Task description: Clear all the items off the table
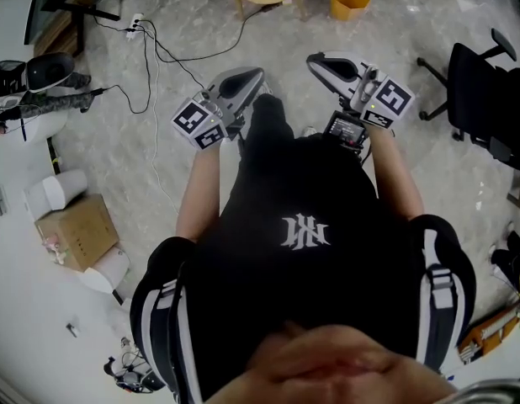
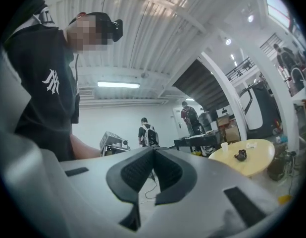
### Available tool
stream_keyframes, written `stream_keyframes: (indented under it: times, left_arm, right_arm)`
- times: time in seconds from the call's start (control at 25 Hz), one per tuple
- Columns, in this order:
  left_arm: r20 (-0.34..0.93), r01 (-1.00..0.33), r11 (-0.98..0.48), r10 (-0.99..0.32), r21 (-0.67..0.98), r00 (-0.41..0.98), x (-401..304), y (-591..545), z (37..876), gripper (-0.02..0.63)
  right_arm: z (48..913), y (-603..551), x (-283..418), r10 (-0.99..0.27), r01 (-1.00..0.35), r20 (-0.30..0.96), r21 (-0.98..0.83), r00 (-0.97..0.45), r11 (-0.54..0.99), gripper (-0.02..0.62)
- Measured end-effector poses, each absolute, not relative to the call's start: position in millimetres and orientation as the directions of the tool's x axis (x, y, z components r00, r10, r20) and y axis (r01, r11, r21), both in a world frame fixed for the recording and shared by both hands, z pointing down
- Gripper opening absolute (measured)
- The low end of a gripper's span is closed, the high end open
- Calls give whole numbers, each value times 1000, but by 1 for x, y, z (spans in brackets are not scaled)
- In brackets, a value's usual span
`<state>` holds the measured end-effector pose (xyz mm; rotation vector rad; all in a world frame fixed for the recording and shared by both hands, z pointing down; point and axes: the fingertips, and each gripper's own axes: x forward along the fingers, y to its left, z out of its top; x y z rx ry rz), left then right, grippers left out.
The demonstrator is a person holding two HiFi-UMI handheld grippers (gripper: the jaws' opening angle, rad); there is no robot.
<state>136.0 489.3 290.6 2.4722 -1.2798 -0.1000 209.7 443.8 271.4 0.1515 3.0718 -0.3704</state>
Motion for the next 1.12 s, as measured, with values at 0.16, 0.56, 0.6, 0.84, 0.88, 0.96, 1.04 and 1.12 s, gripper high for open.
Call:
stream_keyframes:
  times: [0.16, 0.56, 0.6, 0.84, 0.88, 0.96, 1.04, 1.12]
  left_arm:
    - [84, -777, -525, -808, 346, 583, 94, 458, 297, 12]
    - [81, -766, -540, -797, 350, 599, -40, 344, 306, 12]
    - [77, -761, -549, -791, 346, 607, -51, 334, 303, 12]
    - [19, -748, -584, -784, 316, 620, -108, 281, 273, 12]
    - [8, -744, -590, -782, 313, 623, -116, 274, 269, 12]
    - [-3, -739, -600, -777, 307, 630, -130, 260, 263, 12]
    - [-10, -733, -608, -772, 306, 636, -140, 248, 263, 12]
    - [-19, -726, -615, -767, 308, 642, -146, 238, 266, 12]
  right_arm:
    - [280, 416, 171, 93, 98, -29, -242, -995, 965, 3]
    - [260, 303, 33, 72, 69, 5, -197, -997, 978, 3]
    - [255, 295, 21, 69, 67, 5, -189, -998, 980, 3]
    - [239, 250, -26, 36, 31, 28, -163, -999, 986, 3]
    - [238, 244, -34, 30, 24, 34, -160, -999, 987, 3]
    - [237, 231, -48, 19, 12, 40, -156, -999, 988, 3]
    - [236, 220, -59, 10, 3, 45, -152, -999, 988, 3]
    - [238, 212, -66, 1, -7, 52, -148, -999, 989, 3]
